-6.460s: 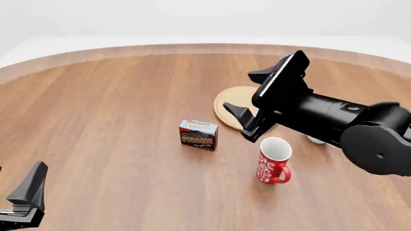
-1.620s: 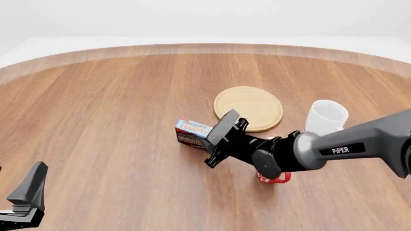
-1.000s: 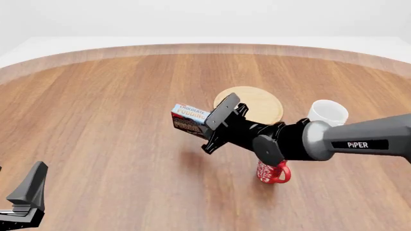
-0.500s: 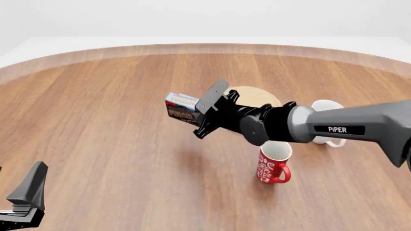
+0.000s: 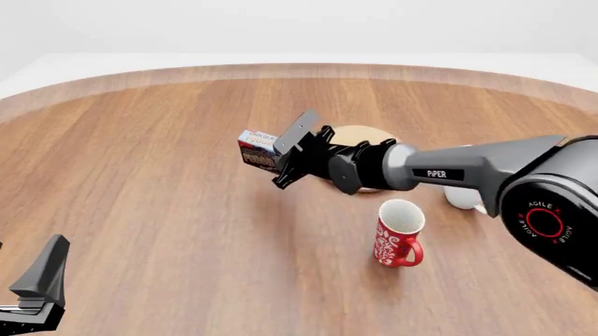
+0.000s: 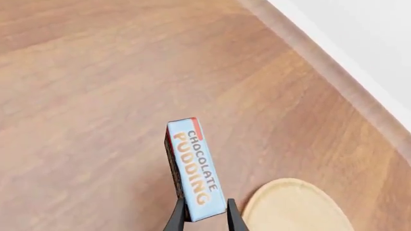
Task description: Put the chocolate pudding to the left of the plate.
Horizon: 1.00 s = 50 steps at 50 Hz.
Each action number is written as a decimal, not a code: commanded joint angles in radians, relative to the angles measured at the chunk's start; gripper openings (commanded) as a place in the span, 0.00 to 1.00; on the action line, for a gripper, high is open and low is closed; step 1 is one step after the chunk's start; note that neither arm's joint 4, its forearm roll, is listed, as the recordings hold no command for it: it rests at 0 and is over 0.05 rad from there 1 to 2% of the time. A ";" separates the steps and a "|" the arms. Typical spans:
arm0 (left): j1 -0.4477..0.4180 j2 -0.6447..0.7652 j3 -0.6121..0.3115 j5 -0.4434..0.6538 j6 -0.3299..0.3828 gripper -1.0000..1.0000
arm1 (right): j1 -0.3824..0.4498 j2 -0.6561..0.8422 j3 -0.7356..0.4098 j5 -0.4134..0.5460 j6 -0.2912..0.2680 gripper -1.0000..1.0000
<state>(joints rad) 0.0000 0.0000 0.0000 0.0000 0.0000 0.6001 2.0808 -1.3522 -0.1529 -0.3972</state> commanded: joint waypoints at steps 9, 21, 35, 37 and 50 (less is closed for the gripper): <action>0.000 0.000 0.000 0.000 0.000 1.00 | -0.033 0.155 -0.180 0.040 0.006 0.00; 0.000 0.000 0.000 0.000 0.000 1.00 | -0.060 0.204 -0.224 0.045 0.003 0.00; 0.000 0.000 0.000 0.000 0.000 1.00 | -0.080 0.233 -0.239 0.039 0.006 0.00; 0.000 0.000 0.000 0.000 0.000 1.00 | -0.082 0.237 -0.240 0.038 0.006 0.00; 0.000 0.000 0.000 0.000 0.000 1.00 | -0.069 0.254 -0.233 0.042 0.019 0.00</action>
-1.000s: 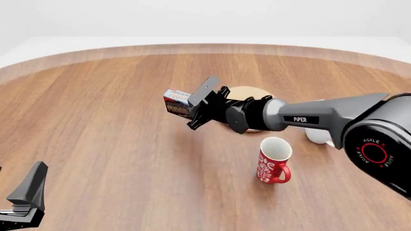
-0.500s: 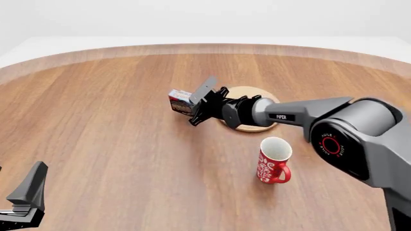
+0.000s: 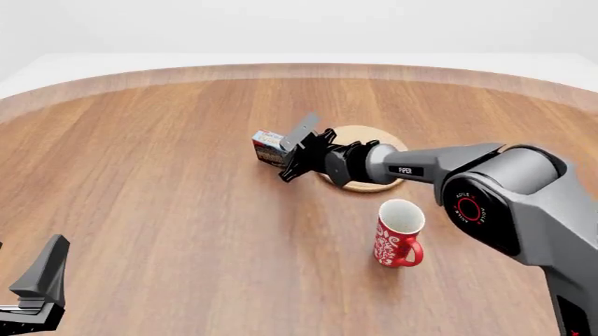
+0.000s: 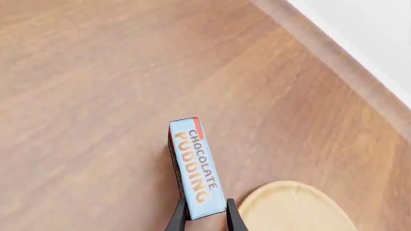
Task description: Put the chocolate pudding to the left of the plate.
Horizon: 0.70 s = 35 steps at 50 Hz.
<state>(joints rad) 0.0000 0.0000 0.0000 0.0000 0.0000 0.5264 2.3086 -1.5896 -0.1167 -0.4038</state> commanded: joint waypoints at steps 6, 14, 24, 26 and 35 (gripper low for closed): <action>0.000 0.000 0.000 0.000 0.000 1.00 | 0.012 0.026 0.004 0.013 0.017 1.00; 0.000 0.000 0.000 0.000 0.000 1.00 | 0.015 0.004 0.035 -0.002 0.021 1.00; 0.000 0.000 0.000 0.000 0.000 1.00 | 0.006 -0.084 0.130 -0.037 0.030 1.00; 0.000 0.000 0.000 0.000 0.000 1.00 | 0.001 -0.110 0.158 -0.047 0.032 1.00; 0.000 0.000 0.000 0.000 0.000 1.00 | -0.020 -0.233 0.310 -0.107 0.053 1.00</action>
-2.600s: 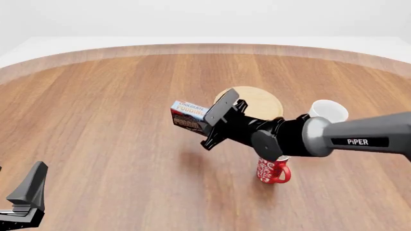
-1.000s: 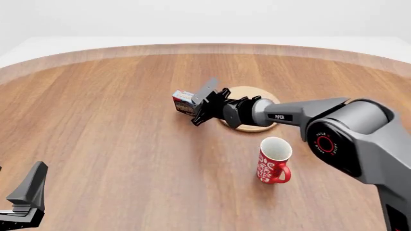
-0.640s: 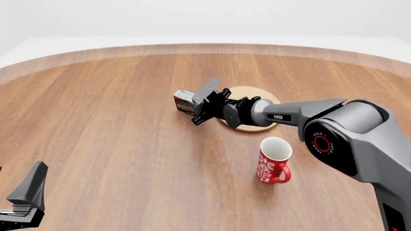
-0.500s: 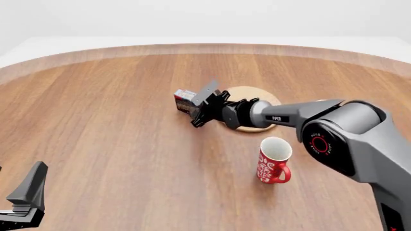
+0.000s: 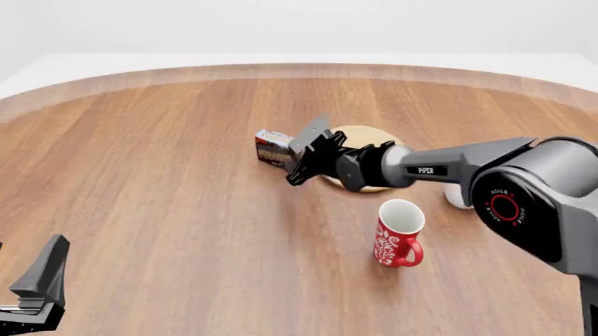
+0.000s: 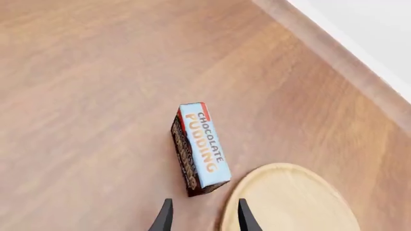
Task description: Put the chocolate pudding to the left of the plate.
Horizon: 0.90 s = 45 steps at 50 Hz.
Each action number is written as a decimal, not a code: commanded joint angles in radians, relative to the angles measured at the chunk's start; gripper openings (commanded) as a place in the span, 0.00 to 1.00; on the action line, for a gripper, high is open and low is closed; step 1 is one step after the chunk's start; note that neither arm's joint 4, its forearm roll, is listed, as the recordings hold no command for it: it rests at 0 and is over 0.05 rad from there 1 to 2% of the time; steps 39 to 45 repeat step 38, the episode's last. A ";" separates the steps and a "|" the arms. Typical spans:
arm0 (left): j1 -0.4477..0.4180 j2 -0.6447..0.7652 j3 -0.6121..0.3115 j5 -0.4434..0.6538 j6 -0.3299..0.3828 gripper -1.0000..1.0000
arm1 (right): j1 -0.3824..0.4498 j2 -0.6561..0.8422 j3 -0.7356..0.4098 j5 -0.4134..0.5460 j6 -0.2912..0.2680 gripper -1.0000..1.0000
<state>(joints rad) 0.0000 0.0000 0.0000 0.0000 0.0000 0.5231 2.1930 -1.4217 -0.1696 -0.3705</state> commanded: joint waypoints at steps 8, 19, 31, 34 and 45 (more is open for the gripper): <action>0.000 0.000 0.000 0.000 0.000 1.00 | -0.019 -0.215 0.250 -0.085 0.031 1.00; 0.000 0.000 0.000 0.000 0.000 1.00 | 0.003 -0.405 0.436 -0.123 0.053 1.00; 0.000 0.000 0.000 0.000 0.000 1.00 | 0.052 -0.599 0.641 -0.172 0.085 1.00; 0.000 0.000 0.000 0.000 0.000 1.00 | 0.070 -0.653 0.678 -0.169 0.096 1.00; 0.000 0.000 0.000 0.000 0.000 1.00 | 0.081 -0.705 0.705 -0.164 0.103 1.00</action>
